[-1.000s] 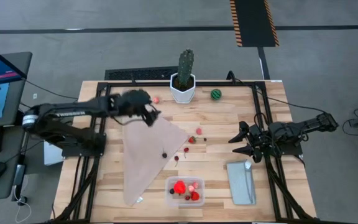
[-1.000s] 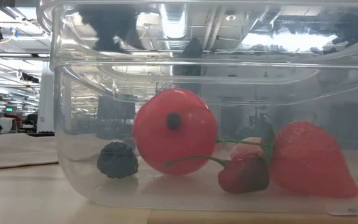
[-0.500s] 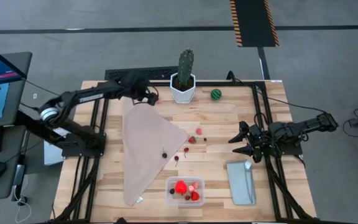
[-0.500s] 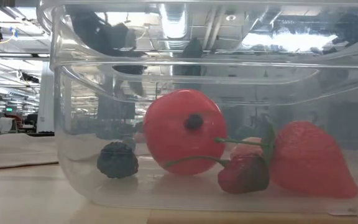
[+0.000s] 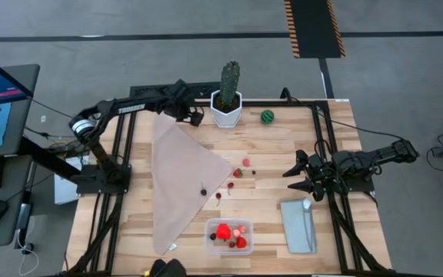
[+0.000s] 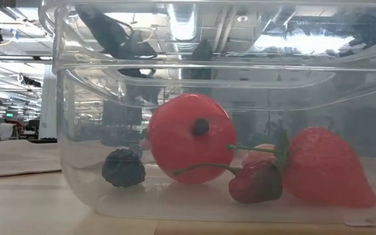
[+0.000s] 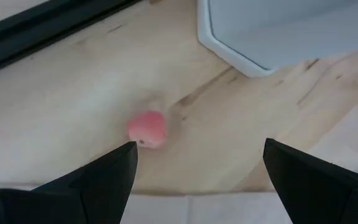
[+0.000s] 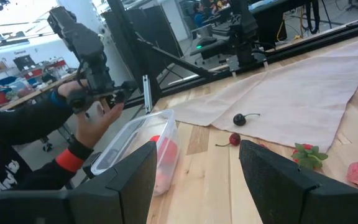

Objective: Pick and placing Produce into tupperware
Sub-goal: Put the top peach into the transparent bin

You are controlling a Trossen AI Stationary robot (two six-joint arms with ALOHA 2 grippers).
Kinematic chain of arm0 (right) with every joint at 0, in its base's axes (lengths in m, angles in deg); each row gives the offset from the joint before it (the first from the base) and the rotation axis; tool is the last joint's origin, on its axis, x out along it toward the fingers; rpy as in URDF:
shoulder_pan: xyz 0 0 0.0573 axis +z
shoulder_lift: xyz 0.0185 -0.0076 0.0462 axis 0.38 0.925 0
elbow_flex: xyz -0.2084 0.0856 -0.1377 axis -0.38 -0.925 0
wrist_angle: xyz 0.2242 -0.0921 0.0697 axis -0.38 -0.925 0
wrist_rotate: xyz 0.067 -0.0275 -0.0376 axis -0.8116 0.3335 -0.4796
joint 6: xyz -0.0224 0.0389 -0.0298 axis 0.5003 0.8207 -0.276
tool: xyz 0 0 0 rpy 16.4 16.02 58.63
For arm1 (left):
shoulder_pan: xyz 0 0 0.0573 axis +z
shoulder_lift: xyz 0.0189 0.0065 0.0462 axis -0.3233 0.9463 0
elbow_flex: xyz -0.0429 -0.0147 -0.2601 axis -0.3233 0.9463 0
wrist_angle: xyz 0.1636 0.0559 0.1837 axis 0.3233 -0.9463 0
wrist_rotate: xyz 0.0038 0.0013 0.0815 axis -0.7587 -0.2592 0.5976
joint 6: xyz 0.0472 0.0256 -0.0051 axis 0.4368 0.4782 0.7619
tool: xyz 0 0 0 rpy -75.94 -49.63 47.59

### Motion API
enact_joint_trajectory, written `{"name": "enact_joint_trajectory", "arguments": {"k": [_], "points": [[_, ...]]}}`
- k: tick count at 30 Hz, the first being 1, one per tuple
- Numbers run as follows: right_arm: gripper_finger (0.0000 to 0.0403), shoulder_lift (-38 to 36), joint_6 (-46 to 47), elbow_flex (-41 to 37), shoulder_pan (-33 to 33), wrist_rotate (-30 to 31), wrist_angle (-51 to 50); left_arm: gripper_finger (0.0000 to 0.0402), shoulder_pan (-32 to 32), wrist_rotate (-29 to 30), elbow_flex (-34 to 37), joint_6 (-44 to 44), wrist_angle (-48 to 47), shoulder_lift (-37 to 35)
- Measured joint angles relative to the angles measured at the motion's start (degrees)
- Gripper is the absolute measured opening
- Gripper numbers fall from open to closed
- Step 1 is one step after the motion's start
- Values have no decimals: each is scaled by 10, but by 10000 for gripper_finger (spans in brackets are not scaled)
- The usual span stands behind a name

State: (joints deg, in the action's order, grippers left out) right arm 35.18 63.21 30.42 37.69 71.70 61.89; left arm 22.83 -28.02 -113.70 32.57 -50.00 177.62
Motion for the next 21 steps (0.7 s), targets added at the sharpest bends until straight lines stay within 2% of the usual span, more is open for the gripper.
{"name": "enact_joint_trajectory", "arguments": {"k": [7,15,21], "points": [[255,0,0,0,0,0,0,336,19,-8,-3,-8,-3,30],[255,0,0,0,0,0,0,336,35,-33,-4,-11,3,33],[255,0,0,0,0,0,0,336,45,-17,-4,-24,-5,48]]}}
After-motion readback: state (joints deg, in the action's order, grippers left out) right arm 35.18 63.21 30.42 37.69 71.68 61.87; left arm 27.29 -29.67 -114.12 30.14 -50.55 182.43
